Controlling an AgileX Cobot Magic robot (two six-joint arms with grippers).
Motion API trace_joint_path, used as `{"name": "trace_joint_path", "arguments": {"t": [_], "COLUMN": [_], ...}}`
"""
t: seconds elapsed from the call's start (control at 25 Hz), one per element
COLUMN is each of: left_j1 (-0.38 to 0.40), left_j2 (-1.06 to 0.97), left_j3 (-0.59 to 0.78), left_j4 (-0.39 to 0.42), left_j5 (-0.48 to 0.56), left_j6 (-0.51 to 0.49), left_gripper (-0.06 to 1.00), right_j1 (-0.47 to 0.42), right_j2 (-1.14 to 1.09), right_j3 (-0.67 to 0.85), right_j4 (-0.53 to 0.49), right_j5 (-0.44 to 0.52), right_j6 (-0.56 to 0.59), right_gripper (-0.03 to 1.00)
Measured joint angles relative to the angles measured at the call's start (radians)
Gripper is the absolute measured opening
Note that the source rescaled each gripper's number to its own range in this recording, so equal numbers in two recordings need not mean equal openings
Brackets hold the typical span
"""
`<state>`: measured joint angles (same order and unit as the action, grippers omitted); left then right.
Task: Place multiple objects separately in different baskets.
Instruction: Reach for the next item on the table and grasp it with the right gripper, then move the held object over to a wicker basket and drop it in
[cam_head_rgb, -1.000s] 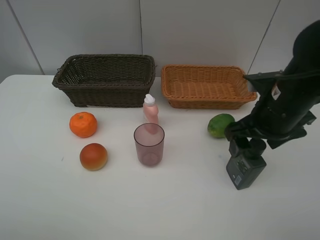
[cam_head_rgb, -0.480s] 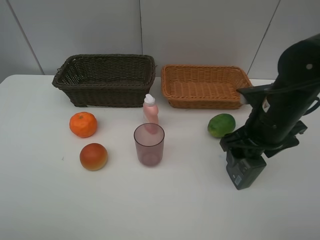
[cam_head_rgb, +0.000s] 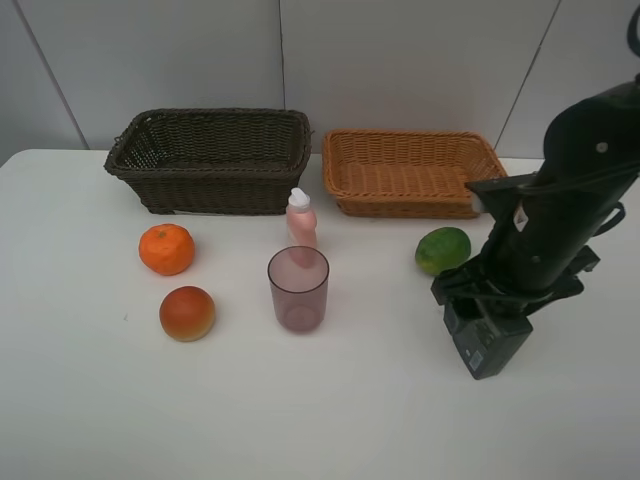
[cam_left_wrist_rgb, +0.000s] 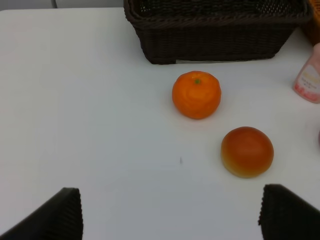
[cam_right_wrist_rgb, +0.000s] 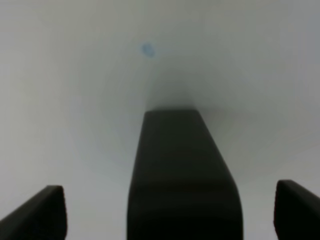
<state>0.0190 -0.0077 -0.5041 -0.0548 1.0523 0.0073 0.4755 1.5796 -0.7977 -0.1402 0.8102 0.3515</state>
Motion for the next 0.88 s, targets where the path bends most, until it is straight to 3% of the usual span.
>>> {"name": "trace_joint_path", "arguments": {"t": [0.48, 0.56, 0.64, 0.72, 0.84, 0.88], "left_j1": [0.0, 0.0, 0.0, 0.0, 0.0, 0.0], "left_j2": [0.0, 0.0, 0.0, 0.0, 0.0, 0.0], "left_j3": [0.0, 0.0, 0.0, 0.0, 0.0, 0.0], "left_j4": [0.0, 0.0, 0.0, 0.0, 0.0, 0.0], "left_j5": [0.0, 0.0, 0.0, 0.0, 0.0, 0.0], "left_j6": [0.0, 0.0, 0.0, 0.0, 0.0, 0.0], "left_gripper": [0.92, 0.92, 0.92, 0.92, 0.92, 0.92], "right_j1": [0.0, 0.0, 0.0, 0.0, 0.0, 0.0], "right_j2": [0.031, 0.031, 0.031, 0.031, 0.031, 0.031], "right_j3": [0.004, 0.004, 0.004, 0.004, 0.004, 0.004], "right_j4": [-0.005, -0.005, -0.005, -0.005, -0.008, -0.009], "right_j5": [0.003, 0.003, 0.003, 0.003, 0.003, 0.006], "right_j6": [0.0, 0.0, 0.0, 0.0, 0.0, 0.0], "right_gripper": [0.92, 0.88, 0.76, 0.57, 0.1, 0.08]}}
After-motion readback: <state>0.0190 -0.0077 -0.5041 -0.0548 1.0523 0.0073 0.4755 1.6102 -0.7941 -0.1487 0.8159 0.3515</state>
